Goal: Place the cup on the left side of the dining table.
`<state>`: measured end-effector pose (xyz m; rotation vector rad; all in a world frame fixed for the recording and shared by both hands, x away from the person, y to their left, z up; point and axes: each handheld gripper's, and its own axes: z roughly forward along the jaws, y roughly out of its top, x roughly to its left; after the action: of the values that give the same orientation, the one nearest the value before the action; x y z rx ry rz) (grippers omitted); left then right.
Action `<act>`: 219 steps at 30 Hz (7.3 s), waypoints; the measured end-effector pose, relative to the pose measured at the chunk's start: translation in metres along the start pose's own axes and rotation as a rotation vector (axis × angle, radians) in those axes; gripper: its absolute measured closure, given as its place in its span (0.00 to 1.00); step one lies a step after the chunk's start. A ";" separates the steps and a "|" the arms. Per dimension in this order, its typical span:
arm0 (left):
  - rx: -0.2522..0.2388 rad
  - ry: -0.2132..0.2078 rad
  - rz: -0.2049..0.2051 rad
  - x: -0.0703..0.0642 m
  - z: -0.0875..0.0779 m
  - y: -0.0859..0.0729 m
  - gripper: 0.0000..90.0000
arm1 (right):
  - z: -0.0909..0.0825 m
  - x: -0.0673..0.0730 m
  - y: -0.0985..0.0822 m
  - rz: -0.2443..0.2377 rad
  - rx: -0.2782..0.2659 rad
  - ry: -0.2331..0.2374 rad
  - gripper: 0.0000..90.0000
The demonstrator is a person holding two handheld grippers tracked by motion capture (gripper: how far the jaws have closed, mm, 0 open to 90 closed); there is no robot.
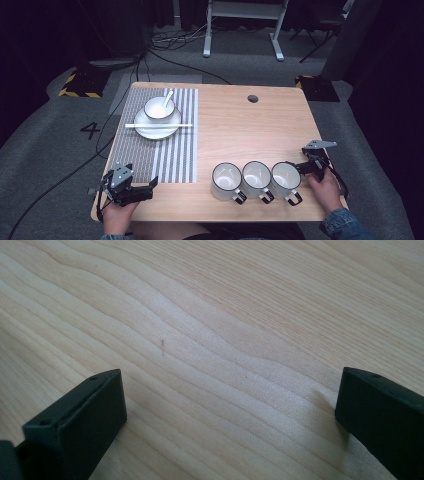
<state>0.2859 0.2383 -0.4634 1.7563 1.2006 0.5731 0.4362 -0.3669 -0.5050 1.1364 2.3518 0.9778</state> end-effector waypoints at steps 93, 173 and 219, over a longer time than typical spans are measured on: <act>0.155 -0.365 0.248 -0.170 0.105 0.020 0.00 | 0.000 0.000 0.000 -0.002 0.000 0.000 0.00; -0.034 -0.176 0.203 -0.123 0.070 0.062 0.03 | 0.000 0.000 0.000 -0.002 0.001 0.000 0.00; -0.084 0.206 0.007 -0.008 0.064 0.083 0.03 | 0.000 0.000 0.000 -0.004 0.000 0.000 0.00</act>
<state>0.3716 0.1941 -0.4219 1.6618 1.2917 0.8135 0.4363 -0.3672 -0.5050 1.1315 2.3530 0.9759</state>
